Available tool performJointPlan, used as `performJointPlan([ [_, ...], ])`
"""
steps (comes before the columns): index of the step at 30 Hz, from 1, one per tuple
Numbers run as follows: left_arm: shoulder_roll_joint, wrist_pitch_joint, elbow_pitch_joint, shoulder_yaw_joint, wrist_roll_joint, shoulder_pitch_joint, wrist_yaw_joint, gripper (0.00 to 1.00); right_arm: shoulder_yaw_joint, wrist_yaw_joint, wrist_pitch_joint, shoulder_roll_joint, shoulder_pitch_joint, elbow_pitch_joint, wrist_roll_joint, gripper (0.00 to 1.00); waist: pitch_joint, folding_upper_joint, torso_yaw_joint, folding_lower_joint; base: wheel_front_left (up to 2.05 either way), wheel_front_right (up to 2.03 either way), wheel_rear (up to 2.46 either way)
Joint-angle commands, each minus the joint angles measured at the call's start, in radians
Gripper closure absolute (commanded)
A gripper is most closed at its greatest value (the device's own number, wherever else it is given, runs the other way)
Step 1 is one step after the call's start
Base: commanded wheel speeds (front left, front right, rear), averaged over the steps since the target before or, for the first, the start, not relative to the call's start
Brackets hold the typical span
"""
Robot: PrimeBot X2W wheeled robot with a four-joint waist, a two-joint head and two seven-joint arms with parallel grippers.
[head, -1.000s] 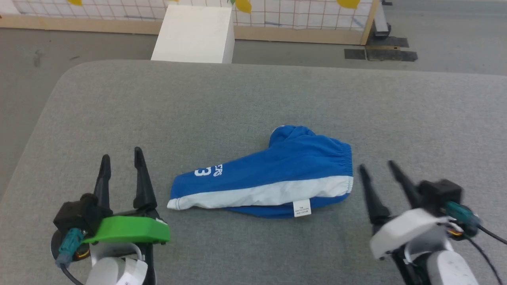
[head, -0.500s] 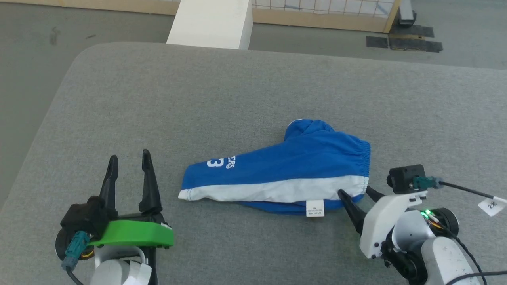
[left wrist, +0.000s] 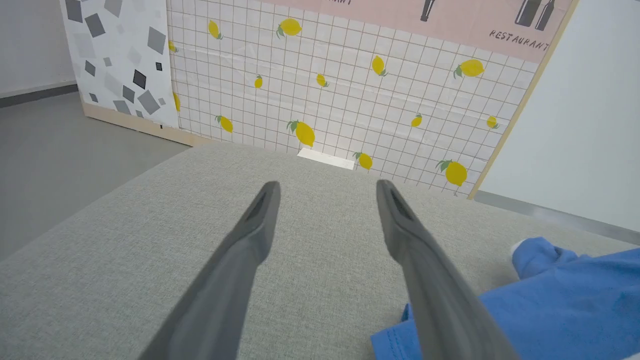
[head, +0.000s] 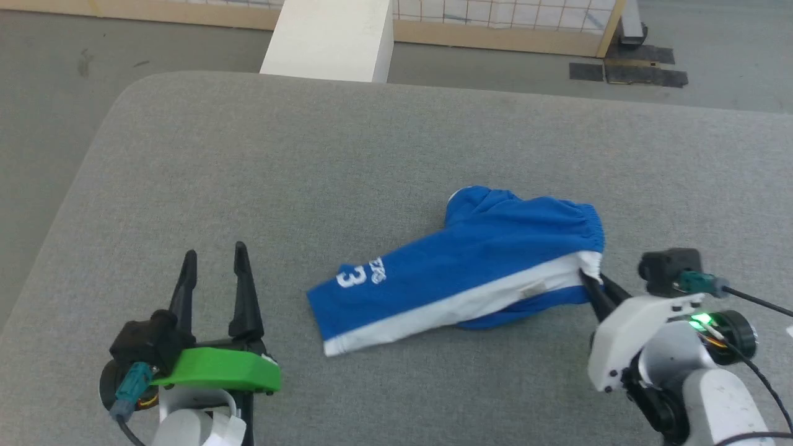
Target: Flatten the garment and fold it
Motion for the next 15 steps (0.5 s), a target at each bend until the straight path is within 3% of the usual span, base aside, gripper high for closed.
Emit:
performJointPlan([
  [1, -0.004, -0.004, 0.011, -0.006, 0.002, 0.009, -0.008, 0.00, -0.018, -0.002, -0.011, -0.001, 0.022, -0.014, -0.010, 1.00, -0.013, 0.0000, -0.012, 0.0000, 0.00, 0.00, 0.00],
  [8, 0.001, 0.008, 0.122, -0.103, 0.012, 0.023, -0.089, 0.00, -0.084, -0.002, 0.004, -0.001, 0.097, -0.060, -0.020, 1.00, -0.030, 0.0000, -0.030, 0.0000, 0.00, 0.00, 0.00],
  [15, 0.046, 0.272, 0.163, -0.251, -0.012, 0.005, -0.130, 0.00, -0.093, -0.002, 0.014, -0.001, 0.131, -0.078, -0.006, 1.00, -0.031, 0.0000, -0.033, 0.0000, 0.00, 0.00, 0.00],
])
